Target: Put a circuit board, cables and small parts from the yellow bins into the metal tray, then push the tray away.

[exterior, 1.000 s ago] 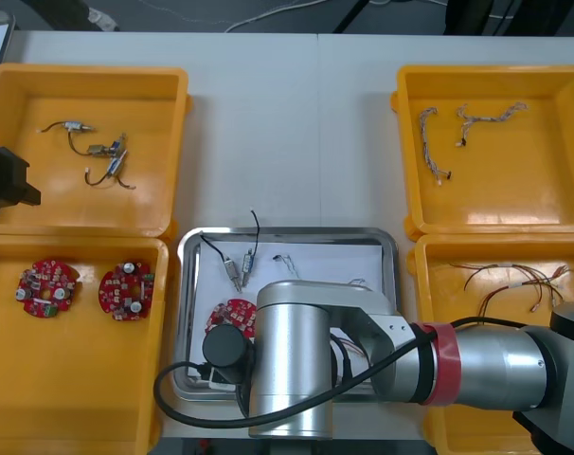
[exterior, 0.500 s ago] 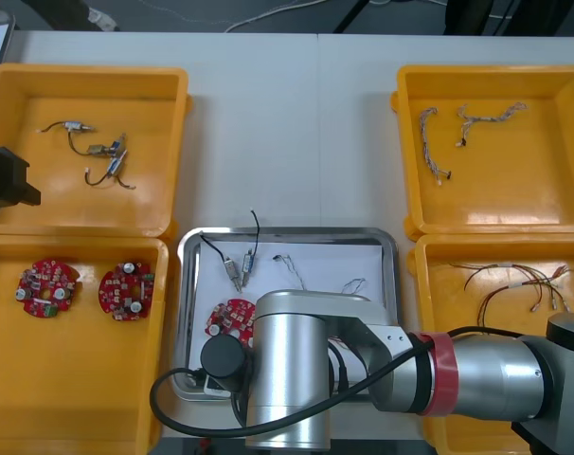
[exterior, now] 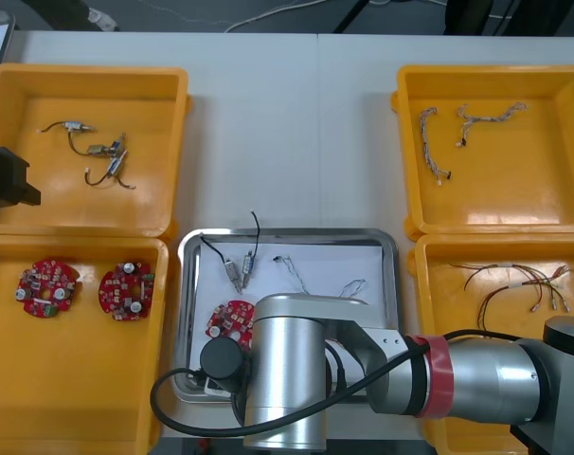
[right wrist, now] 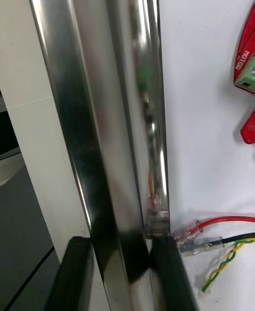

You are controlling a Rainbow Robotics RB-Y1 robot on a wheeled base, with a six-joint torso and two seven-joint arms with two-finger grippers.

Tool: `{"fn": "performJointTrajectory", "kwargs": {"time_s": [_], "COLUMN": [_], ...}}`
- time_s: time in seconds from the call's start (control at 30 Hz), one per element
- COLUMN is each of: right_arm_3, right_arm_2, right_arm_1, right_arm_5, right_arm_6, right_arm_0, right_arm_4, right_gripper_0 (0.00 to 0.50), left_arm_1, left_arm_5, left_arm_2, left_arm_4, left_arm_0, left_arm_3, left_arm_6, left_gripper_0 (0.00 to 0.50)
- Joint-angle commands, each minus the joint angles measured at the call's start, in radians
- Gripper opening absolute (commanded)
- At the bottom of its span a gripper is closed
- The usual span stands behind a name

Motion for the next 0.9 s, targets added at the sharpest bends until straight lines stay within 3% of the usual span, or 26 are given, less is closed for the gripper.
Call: {"fn": "performJointTrajectory", "kwargs": {"time_s": [0.03,0.17,0.9], "right_arm_3": [-0.009,-0.009,-0.009], "right_arm_2": [0.020,0.020,0.031], "right_arm_1": [0.032,0.032,-0.008], "right_arm_5": [-0.011,-0.014,0.005], "right_arm_6": [-0.010,-0.007,-0.011], "right_arm_0": [0.012,0.004,-0.144], "right_arm_4": [0.019,0.018,-0.105], "right_gripper_0": [0.037,0.005,0.004], "left_arm_1": [0.042,0.042,0.042], "left_arm_5": [-0.008,-0.008,-0.008], "left_arm_2": [0.029,0.029,0.029], "left_arm_4": [-0.004,-0.004,-0.004], "left_arm_0": [0.020,0.020,0.020], "left_arm_3": [-0.028,-0.028,-0.028], "left_arm_6": [-0.111,-0.111,-0.111], "left_gripper_0": [0.500,0.500,0.500]}}
